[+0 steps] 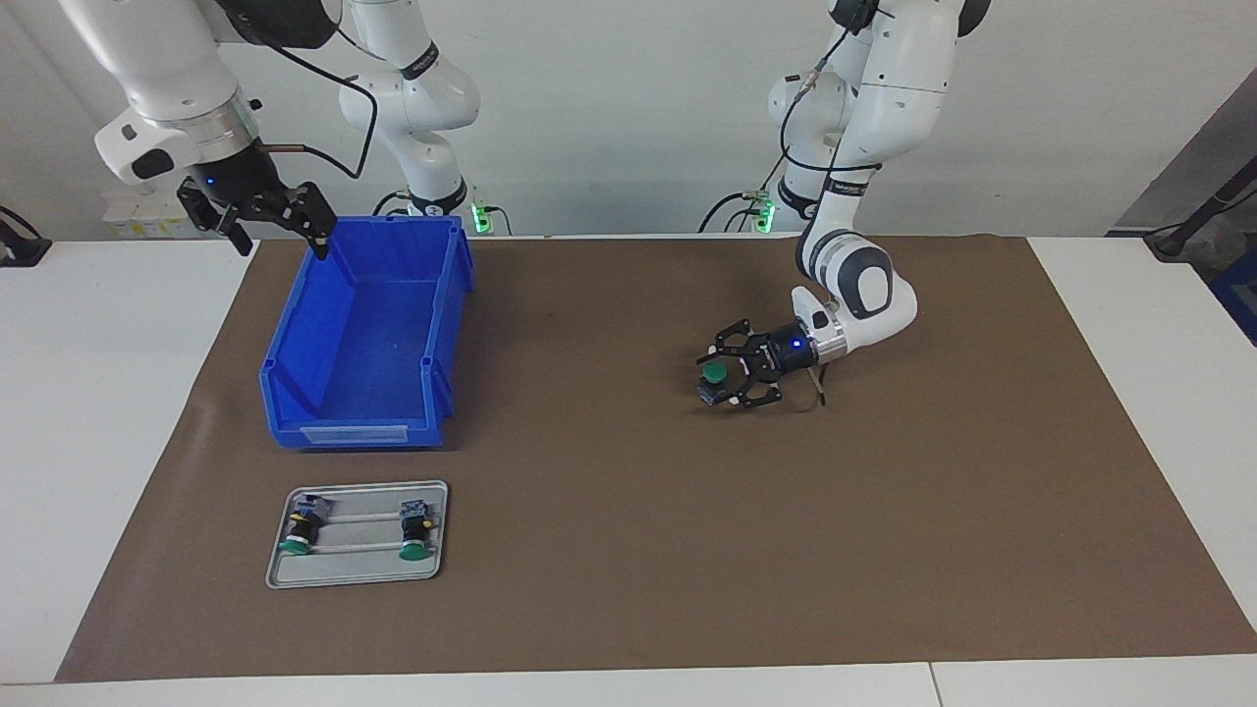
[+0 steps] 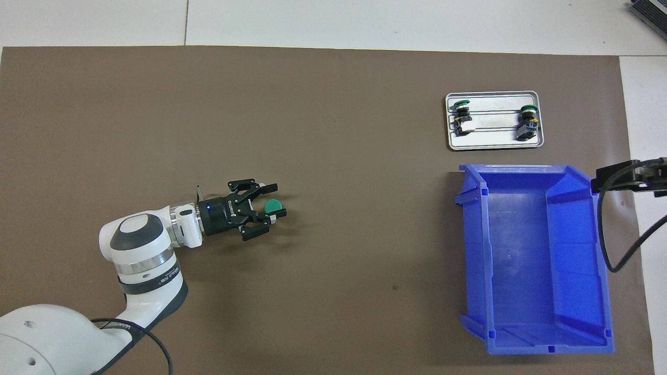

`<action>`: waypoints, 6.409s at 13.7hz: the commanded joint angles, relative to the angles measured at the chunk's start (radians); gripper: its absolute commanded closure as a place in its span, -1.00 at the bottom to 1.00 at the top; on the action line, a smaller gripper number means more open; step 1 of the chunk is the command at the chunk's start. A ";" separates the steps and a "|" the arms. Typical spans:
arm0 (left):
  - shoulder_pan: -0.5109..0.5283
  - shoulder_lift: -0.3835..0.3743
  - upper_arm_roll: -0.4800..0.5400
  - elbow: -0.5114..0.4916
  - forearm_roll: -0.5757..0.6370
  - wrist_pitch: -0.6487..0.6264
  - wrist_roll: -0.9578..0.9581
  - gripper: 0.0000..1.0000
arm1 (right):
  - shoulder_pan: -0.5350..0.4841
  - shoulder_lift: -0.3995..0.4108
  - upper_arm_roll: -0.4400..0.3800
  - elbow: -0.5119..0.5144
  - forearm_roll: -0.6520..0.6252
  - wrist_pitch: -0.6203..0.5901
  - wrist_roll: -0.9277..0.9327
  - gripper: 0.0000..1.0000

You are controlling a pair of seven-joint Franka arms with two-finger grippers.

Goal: Place and press button with both arms

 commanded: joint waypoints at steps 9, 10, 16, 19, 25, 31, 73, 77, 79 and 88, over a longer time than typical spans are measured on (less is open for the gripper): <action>-0.049 -0.124 -0.005 0.092 -0.004 0.188 -0.296 -0.58 | 0.001 -0.010 -0.002 -0.007 0.003 0.008 -0.017 -1.00; -0.084 -0.145 -0.003 0.113 -0.002 0.260 -0.358 -0.58 | 0.001 -0.010 -0.002 -0.007 0.003 0.007 -0.017 -1.00; -0.265 -0.214 -0.006 0.196 -0.002 0.695 -0.586 -0.59 | 0.001 -0.010 -0.002 -0.007 0.003 0.008 -0.017 -1.00; -0.355 -0.216 -0.014 0.211 -0.002 0.905 -0.643 -0.60 | 0.001 -0.010 -0.002 -0.007 0.003 0.007 -0.017 -1.00; -0.380 -0.208 -0.061 0.239 -0.004 1.063 -0.708 -0.66 | 0.001 -0.010 -0.002 -0.007 0.003 0.007 -0.017 -1.00; -0.377 -0.214 -0.097 0.313 -0.005 1.091 -0.892 -0.66 | 0.001 -0.010 -0.002 -0.007 0.003 0.008 -0.017 -1.00; -0.032 -0.271 -0.087 0.369 1.036 0.642 -0.961 -1.00 | 0.001 -0.010 -0.002 -0.007 0.003 0.008 -0.017 -1.00; 0.039 -0.279 -0.086 0.406 1.229 0.392 -0.964 -1.00 | 0.001 -0.010 -0.002 -0.007 0.003 0.007 -0.017 -1.00; 0.051 -0.291 -0.081 0.411 1.362 0.256 -1.010 -1.00 | 0.001 -0.010 -0.002 -0.007 0.003 0.008 -0.017 -1.00; 0.052 -0.343 -0.087 0.481 1.751 -0.191 -1.791 -1.00 | 0.001 -0.010 -0.002 -0.007 0.003 0.008 -0.017 -1.00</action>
